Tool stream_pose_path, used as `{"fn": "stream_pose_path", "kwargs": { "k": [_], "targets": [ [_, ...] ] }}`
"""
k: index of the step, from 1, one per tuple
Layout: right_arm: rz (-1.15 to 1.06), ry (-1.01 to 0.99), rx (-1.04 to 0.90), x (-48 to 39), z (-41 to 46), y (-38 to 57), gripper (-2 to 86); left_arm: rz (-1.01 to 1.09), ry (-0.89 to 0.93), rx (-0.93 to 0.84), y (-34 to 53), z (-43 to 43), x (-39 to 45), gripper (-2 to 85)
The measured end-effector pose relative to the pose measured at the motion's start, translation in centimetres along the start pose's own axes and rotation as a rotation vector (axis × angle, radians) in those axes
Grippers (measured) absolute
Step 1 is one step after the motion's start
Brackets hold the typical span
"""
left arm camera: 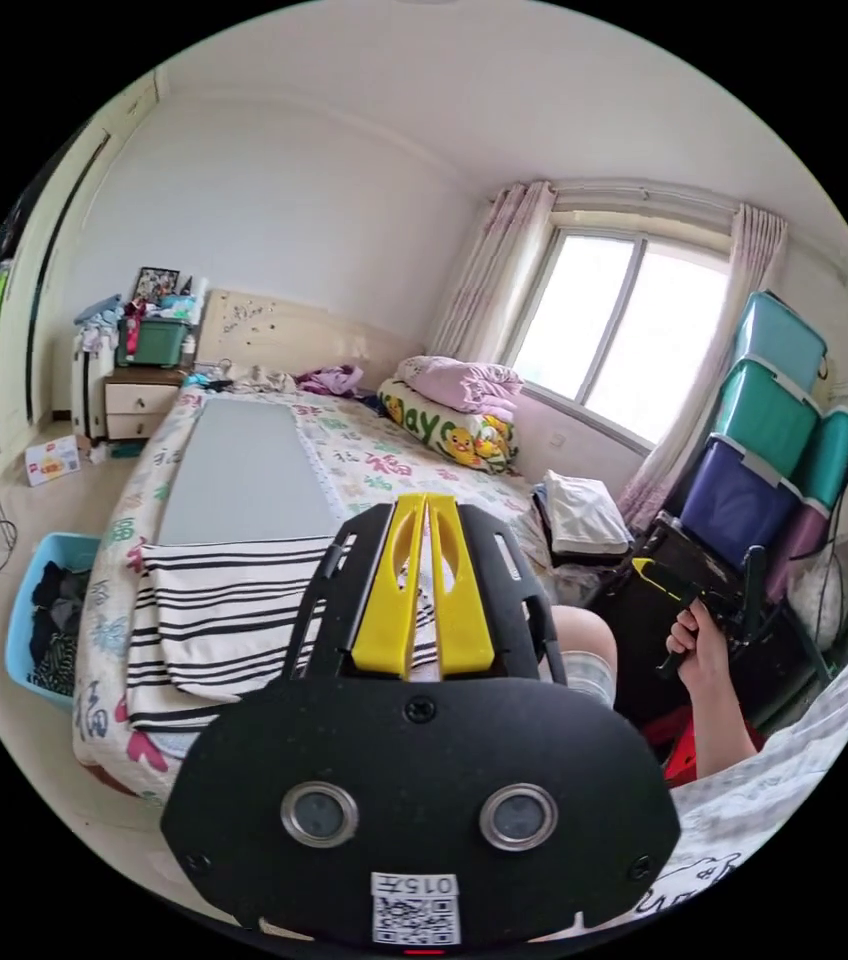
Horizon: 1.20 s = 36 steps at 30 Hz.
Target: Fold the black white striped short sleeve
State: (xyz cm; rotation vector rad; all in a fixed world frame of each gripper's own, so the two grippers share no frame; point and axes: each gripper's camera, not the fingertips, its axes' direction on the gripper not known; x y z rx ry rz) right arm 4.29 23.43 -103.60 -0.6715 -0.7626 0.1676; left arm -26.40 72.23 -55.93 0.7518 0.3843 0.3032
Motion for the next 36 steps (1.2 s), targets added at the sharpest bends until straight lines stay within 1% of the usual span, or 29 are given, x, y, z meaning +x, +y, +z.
{"fn": "stream_pose_path", "kwargs": {
  "k": [2,5,11,14,17,21,23,25,26,28,29,31,32,33,36],
  "targets": [
    [-0.008,0.001,0.025,-1.3,-2.4,-0.2,-0.5,0.017,0.112,-0.024,0.6,1.3,-0.4,-0.8],
    [0.0,0.037,0.082,-3.6,-5.3,0.2,-0.5,0.061,0.191,-0.066,0.7,2.3,-0.9,-0.8],
    [0.039,0.075,0.083,-8.8,-6.7,-1.5,-0.5,0.112,0.28,-0.127,0.2,2.7,-3.9,-0.5],
    [0.028,0.069,0.114,-12.2,-7.1,-4.2,-0.4,0.093,0.254,-0.15,0.1,3.1,-6.4,-0.3],
    [-0.052,0.035,0.115,-16.2,-7.1,-8.0,-0.4,0.06,0.201,-0.146,0.3,3.6,-9.1,0.2],
    [-0.322,-0.071,0.071,-22.9,-5.4,-14.9,-0.5,0.017,0.082,-0.188,1.3,4.9,-12.4,2.5],
    [-0.467,-0.145,0.03,-26.0,-3.7,-18.2,-0.5,-0.022,0.001,-0.255,2.3,6.0,-14.7,4.4],
    [-0.694,-0.267,-0.077,-30.8,0.4,-22.6,-0.5,-0.043,-0.039,-0.338,3.2,6.9,-16.1,5.3],
    [-0.748,-0.298,-0.119,-32.1,1.9,-23.6,-0.5,-0.054,-0.061,-0.385,3.9,7.5,-16.7,5.7],
    [-0.932,-0.429,-0.346,-37.8,9.6,-26.9,-0.5,-0.047,-0.086,-0.442,4.9,8.5,-17.2,6.1],
    [-0.97,-0.455,-0.409,-39.2,11.8,-27.4,-0.5,-0.041,-0.11,-0.48,5.4,9.3,-17.3,6.4],
    [-1.107,-0.468,-0.623,-45.2,21.0,-27.9,-0.3,-0.03,-0.149,-0.518,5.8,10.7,-17.2,7.1],
    [-1.134,-0.461,-0.659,-46.5,23.3,-27.8,-0.2,-0.028,-0.164,-0.532,5.9,11.8,-17.1,7.5],
    [-1.16,-0.449,-0.725,-48.8,27.8,-27.6,0.2,-0.027,-0.163,-0.538,5.9,12.4,-17.1,7.6],
    [-1.145,-0.466,-0.913,-53.2,38.2,-27.6,3.4,-0.043,-0.143,-0.574,5.6,15.8,-17.2,7.9]
  ]
}}
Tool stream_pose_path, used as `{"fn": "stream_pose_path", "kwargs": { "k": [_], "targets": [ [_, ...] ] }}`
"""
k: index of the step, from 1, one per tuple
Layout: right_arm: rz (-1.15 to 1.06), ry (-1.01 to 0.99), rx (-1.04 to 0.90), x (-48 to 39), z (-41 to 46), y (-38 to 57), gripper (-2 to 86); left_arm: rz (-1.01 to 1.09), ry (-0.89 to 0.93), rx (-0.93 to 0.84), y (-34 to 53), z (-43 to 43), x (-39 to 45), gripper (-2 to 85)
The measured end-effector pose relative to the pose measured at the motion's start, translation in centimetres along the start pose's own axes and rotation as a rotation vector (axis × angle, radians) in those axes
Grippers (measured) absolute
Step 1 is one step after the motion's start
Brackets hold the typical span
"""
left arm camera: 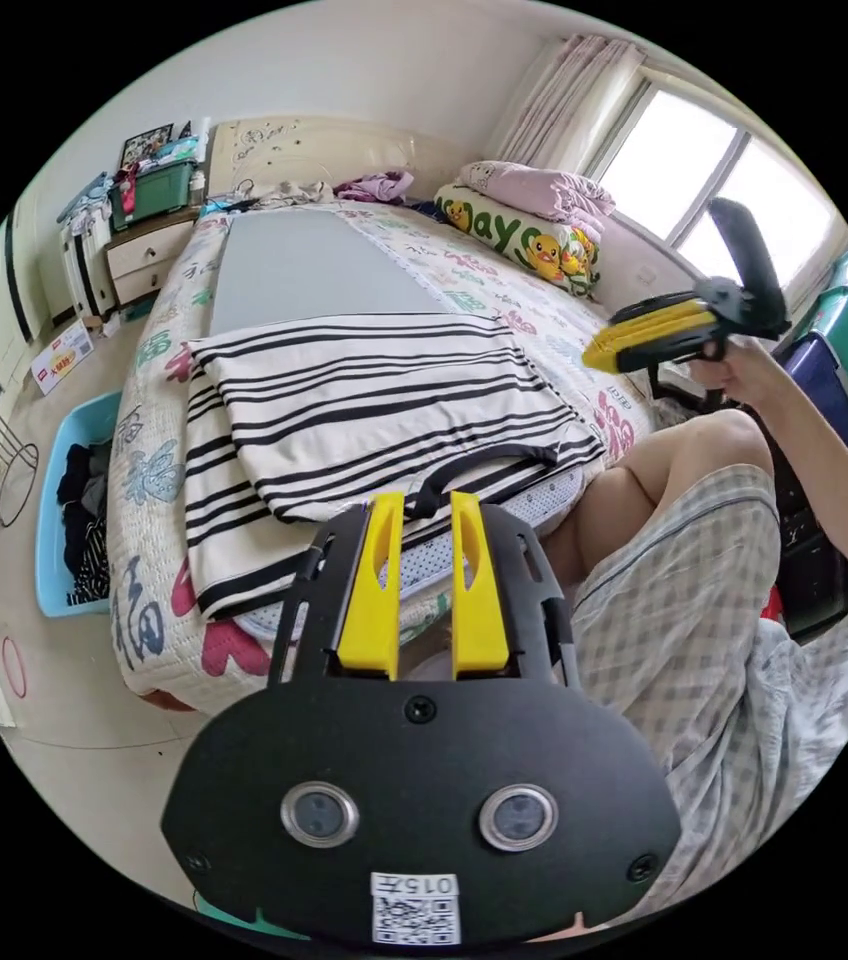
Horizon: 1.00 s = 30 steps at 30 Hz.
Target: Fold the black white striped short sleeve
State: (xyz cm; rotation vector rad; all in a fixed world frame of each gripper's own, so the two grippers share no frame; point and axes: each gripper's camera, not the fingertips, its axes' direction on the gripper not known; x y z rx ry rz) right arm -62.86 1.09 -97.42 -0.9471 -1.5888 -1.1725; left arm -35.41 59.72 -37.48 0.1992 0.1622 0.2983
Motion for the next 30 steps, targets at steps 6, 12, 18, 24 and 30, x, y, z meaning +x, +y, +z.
{"fn": "stream_pose_path", "kwargs": {
  "k": [6,12,18,24,30],
  "targets": [
    [-0.047,-0.079,-0.207,5.0,5.2,-8.4,9.5,0.055,-0.043,-0.115,-5.4,6.0,0.5,8.3],
    [-0.135,0.048,-0.416,6.8,7.2,-13.3,7.4,0.096,-0.045,-0.163,-7.7,8.9,-0.1,5.4],
    [-0.049,-0.019,-0.414,10.1,5.0,-15.6,3.1,0.11,0.038,-0.146,-9.1,8.8,-0.3,0.7],
    [0.027,-0.118,-0.495,12.6,6.5,-16.0,2.3,0.129,0.007,-0.181,-10.7,10.9,-0.2,0.5],
    [0.123,-0.235,-0.397,16.8,3.8,-14.1,0.1,0.08,0.049,-0.204,-12.8,11.6,-1.0,1.5]
  ]
}}
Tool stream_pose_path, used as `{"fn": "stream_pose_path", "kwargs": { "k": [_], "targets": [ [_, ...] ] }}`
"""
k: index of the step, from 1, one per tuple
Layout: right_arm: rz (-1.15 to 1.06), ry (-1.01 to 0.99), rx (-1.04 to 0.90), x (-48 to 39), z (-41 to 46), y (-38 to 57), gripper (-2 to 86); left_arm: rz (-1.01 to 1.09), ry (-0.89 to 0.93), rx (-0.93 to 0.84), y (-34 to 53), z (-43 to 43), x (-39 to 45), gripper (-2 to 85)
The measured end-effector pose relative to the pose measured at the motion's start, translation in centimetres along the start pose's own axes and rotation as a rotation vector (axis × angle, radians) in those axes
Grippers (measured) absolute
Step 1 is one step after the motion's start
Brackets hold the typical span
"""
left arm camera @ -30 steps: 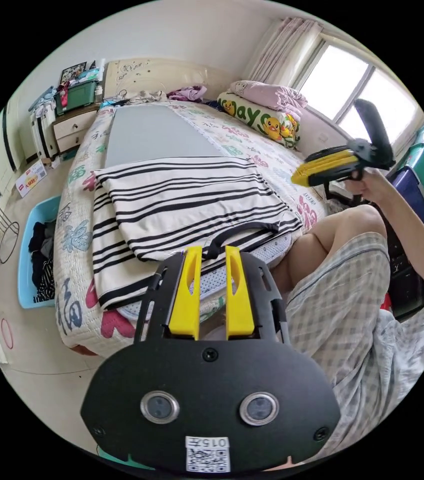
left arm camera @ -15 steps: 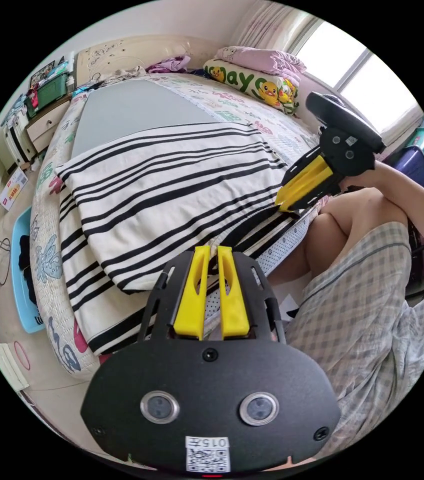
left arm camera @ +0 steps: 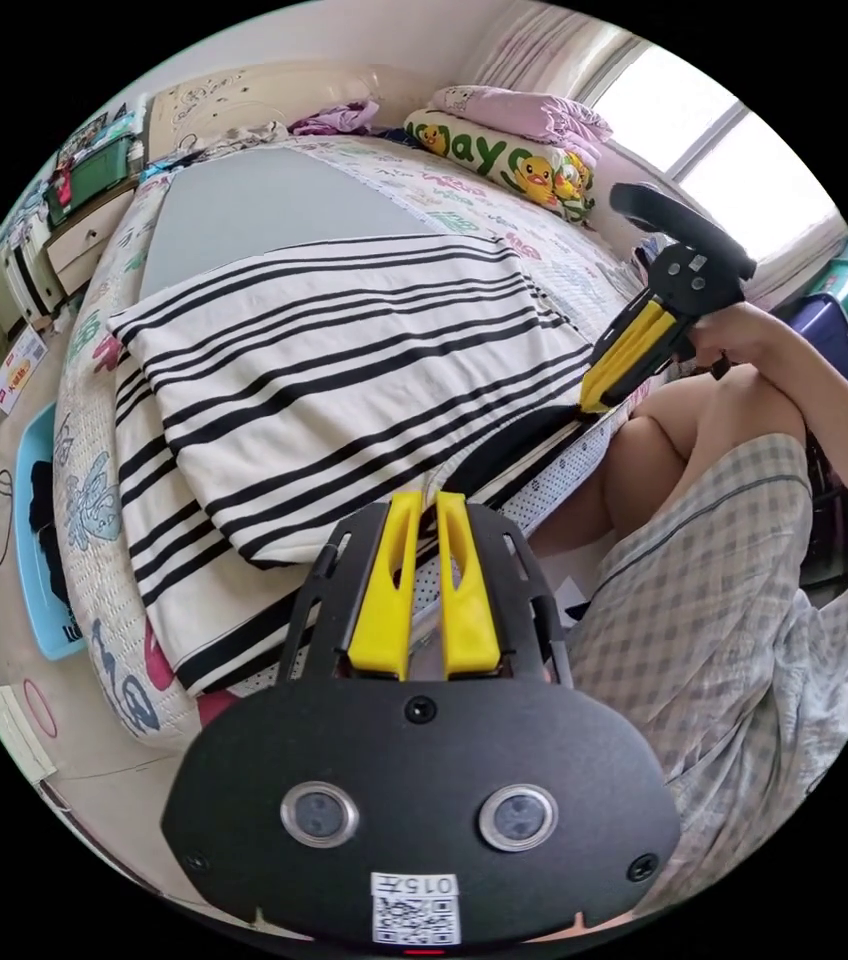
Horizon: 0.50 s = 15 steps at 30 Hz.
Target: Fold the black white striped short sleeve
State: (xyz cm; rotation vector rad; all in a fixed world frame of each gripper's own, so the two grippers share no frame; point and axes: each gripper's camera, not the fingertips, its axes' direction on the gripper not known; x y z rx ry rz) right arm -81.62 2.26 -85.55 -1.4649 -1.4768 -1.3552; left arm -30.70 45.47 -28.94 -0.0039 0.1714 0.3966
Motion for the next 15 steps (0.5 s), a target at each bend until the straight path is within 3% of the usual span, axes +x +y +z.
{"fn": "stream_pose_path", "kwargs": {
  "k": [6,15],
  "targets": [
    [0.35,0.005,0.347,10.1,-4.5,13.7,0.6,0.035,0.036,0.15,-7.8,-3.1,-0.7,4.3],
    [0.574,-0.217,0.39,19.0,10.5,26.2,8.9,0.243,0.102,0.112,-32.3,4.0,6.7,9.2]
  ]
}}
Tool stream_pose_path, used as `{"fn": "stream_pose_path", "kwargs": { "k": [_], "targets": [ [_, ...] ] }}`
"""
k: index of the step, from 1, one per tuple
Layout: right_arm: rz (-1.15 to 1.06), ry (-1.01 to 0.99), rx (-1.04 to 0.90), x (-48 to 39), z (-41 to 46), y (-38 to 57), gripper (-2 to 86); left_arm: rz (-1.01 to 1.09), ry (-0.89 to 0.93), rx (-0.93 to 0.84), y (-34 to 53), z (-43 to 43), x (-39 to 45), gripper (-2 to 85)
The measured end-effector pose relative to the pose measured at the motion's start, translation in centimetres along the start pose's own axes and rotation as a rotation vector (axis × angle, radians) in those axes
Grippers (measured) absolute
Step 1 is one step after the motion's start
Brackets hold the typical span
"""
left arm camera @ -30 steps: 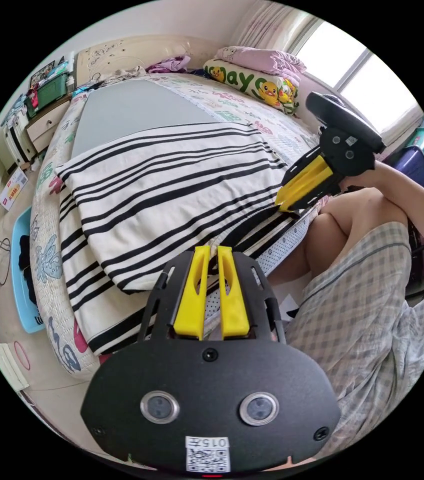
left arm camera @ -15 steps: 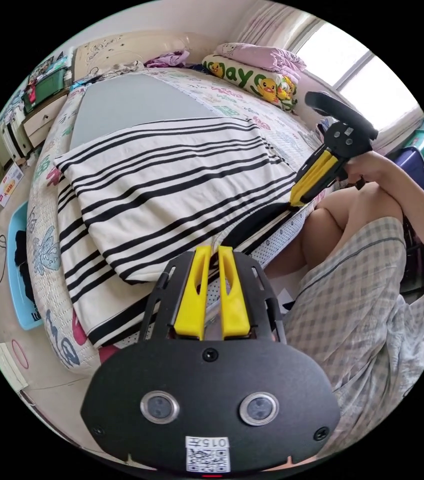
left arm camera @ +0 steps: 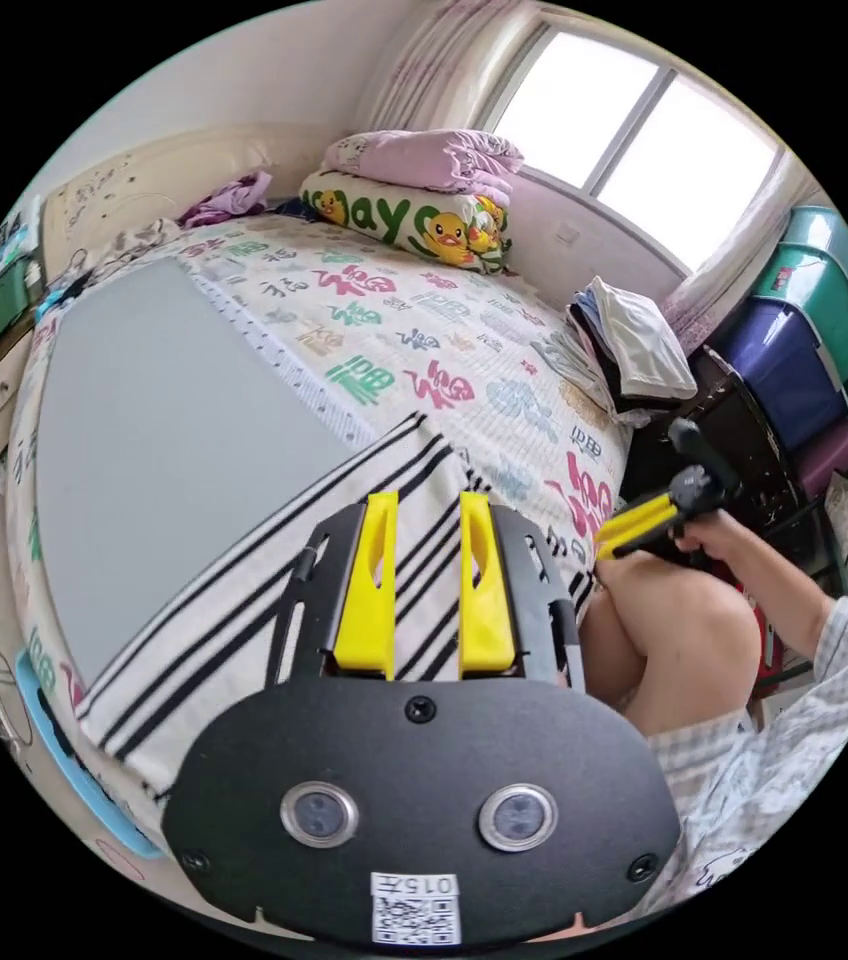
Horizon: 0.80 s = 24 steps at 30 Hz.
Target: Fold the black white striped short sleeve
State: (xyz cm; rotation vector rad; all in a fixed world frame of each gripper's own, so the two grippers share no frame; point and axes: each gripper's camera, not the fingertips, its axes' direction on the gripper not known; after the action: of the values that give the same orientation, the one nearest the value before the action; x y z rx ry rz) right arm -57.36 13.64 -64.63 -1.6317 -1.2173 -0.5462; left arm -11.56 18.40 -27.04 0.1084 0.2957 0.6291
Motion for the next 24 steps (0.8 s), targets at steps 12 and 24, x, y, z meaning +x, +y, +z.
{"fn": "stream_pose_path", "kwargs": {
  "k": [12,24],
  "targets": [
    [-0.212,-0.352,-0.186,6.8,7.5,-1.3,8.2,-0.138,-0.109,-0.372,-16.4,20.2,-2.3,10.6],
    [-0.21,-0.333,-0.078,10.3,7.6,0.3,1.0,-0.078,-0.104,-0.341,-18.0,20.5,-4.2,1.1]
  ]
}}
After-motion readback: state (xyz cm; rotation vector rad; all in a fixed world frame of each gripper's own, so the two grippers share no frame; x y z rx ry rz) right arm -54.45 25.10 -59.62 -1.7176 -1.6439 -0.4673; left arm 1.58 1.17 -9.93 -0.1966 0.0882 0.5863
